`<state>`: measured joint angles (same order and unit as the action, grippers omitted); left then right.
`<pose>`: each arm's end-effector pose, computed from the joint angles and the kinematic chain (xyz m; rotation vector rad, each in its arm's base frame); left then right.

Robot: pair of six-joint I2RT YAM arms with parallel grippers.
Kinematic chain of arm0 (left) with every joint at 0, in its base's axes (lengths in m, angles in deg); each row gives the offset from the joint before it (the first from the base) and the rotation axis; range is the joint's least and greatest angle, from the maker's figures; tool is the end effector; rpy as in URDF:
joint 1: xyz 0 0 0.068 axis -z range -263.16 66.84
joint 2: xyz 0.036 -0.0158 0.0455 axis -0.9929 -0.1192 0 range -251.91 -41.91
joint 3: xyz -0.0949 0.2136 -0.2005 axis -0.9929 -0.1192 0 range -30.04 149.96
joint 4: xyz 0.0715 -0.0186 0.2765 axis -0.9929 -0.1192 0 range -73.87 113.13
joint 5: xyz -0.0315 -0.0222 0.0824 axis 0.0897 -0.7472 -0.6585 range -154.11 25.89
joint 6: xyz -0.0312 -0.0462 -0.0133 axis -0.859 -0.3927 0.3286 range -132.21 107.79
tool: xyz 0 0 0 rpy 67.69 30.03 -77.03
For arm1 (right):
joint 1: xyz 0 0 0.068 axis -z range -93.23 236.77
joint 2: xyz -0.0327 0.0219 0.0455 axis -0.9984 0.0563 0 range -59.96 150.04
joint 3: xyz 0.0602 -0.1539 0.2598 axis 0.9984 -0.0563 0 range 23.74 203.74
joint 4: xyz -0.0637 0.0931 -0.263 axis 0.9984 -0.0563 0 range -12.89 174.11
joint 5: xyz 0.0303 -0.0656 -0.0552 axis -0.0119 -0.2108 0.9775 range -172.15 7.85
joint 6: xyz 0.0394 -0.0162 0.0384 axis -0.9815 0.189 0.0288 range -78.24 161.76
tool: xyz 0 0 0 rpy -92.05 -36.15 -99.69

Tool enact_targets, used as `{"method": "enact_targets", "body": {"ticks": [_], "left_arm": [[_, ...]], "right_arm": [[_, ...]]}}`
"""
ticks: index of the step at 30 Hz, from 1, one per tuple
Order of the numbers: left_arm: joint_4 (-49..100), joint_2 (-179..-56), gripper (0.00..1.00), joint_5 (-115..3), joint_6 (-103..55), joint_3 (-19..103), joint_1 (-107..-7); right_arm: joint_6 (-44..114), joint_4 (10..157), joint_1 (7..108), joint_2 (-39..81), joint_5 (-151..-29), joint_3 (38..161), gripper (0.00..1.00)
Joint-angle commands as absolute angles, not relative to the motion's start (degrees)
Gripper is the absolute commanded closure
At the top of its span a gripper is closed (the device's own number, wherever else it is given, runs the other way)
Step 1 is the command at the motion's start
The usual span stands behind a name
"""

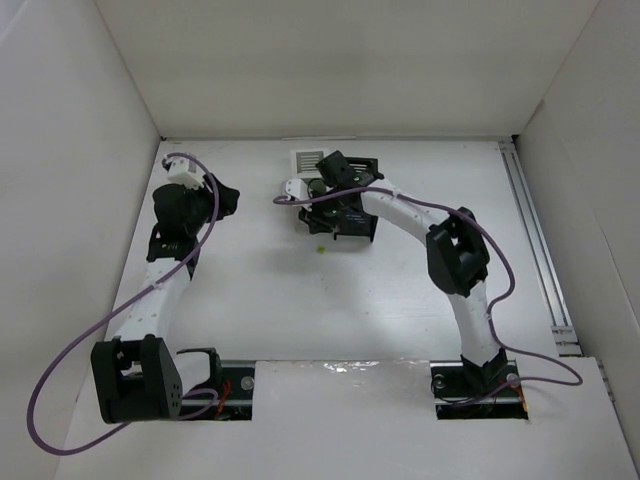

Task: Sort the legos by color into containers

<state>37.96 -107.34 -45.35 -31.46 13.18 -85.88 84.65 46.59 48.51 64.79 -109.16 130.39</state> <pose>0.2808 0.0003 0.3251 -0.0818 1.7153 -0.4924 0.4045 0.3425 0.2419 -1.7465 1.7570 0.5620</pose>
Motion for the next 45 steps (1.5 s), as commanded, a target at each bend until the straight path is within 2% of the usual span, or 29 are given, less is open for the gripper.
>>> {"method": "enact_targets", "body": {"ticks": [1,10,14,26,36,45], "left_arm": [[41.0,-107.2,0.54,-44.2,-32.2,15.6,-86.2],[41.5,-107.2,0.54,-44.2,-32.2,15.1,-85.7],[42.0,-107.2,0.53,-43.6,-32.2,15.1,-85.7],[42.0,-108.4,0.53,-43.6,-32.2,16.7,-84.6],[42.0,-108.4,0.53,-43.6,-32.2,16.7,-84.6],[42.0,-108.4,0.53,-43.6,-32.2,16.7,-84.6]], "right_arm": [[88.2,46.9,50.1,63.3,-110.3,131.4,0.63],[107.4,31.8,50.7,45.1,-123.6,118.9,0.63],[112.1,25.6,52.0,41.8,-126.0,116.3,0.63],[113.8,11.9,55.1,52.7,-119.4,125.0,0.66],[108.5,22.0,55.7,56.4,-116.5,126.4,0.66],[107.0,25.4,57.4,61.7,-114.8,133.2,0.66]]}}
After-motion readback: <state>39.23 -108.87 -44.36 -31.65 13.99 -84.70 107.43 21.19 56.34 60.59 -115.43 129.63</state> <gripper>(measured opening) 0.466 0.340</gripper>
